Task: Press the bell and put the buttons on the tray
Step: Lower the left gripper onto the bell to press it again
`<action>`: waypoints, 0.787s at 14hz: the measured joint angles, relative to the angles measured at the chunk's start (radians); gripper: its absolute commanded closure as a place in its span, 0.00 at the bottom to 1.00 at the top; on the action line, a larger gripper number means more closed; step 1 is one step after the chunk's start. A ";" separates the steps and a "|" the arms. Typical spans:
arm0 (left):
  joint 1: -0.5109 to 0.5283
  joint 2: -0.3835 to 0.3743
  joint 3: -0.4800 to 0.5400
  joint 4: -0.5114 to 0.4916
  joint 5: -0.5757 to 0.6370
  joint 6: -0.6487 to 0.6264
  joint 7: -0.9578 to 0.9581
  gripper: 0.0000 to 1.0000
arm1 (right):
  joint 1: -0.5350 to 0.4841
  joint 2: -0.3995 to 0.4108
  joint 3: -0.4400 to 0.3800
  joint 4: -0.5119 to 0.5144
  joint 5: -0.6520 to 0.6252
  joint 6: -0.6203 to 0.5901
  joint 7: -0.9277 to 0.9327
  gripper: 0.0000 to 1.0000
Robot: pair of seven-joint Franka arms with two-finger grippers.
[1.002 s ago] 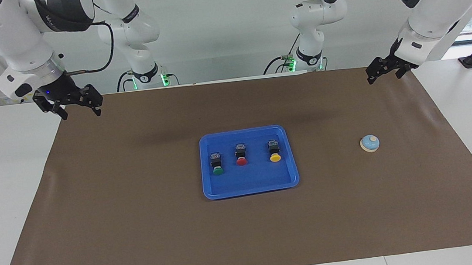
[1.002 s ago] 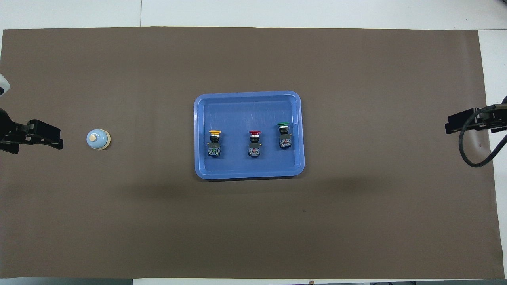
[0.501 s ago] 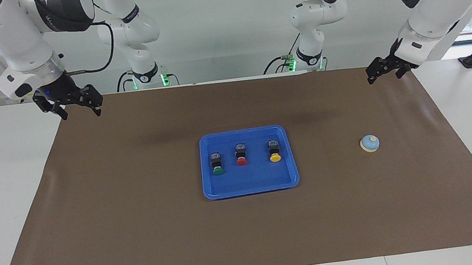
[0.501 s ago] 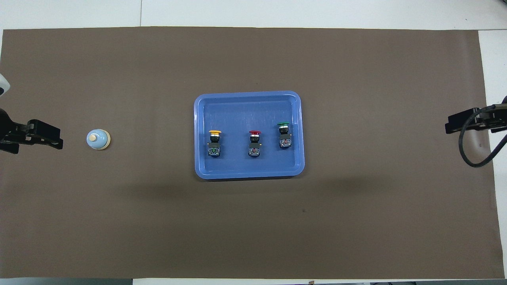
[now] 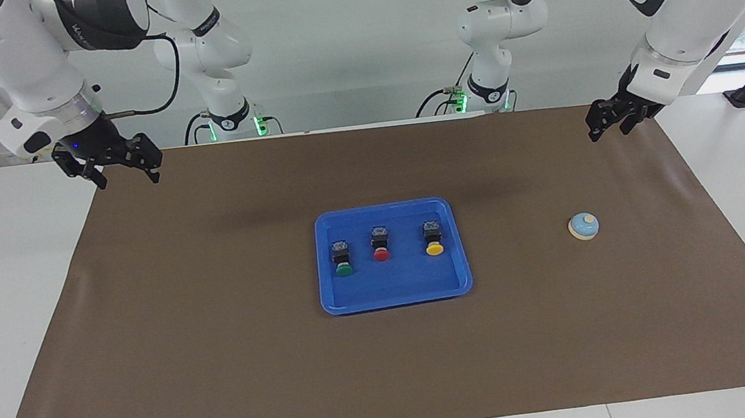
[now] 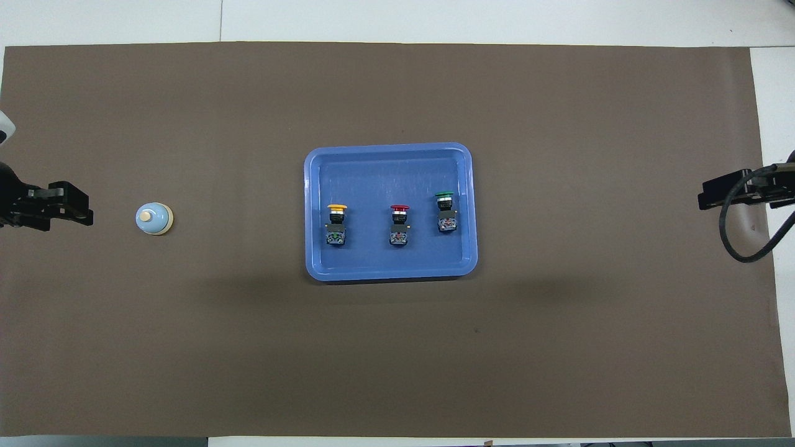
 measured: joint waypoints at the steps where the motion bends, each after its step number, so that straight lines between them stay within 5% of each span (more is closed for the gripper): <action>1: 0.011 -0.007 0.003 -0.028 0.000 0.029 -0.002 1.00 | 0.000 0.000 0.000 0.000 0.000 0.000 0.000 0.00; 6: 0.039 -0.046 0.008 -0.240 0.000 0.241 -0.002 1.00 | 0.000 0.000 0.000 0.000 0.000 0.000 0.000 0.00; 11: 0.039 0.027 0.008 -0.333 0.000 0.432 -0.002 1.00 | 0.000 0.000 0.000 0.000 0.000 0.000 0.000 0.00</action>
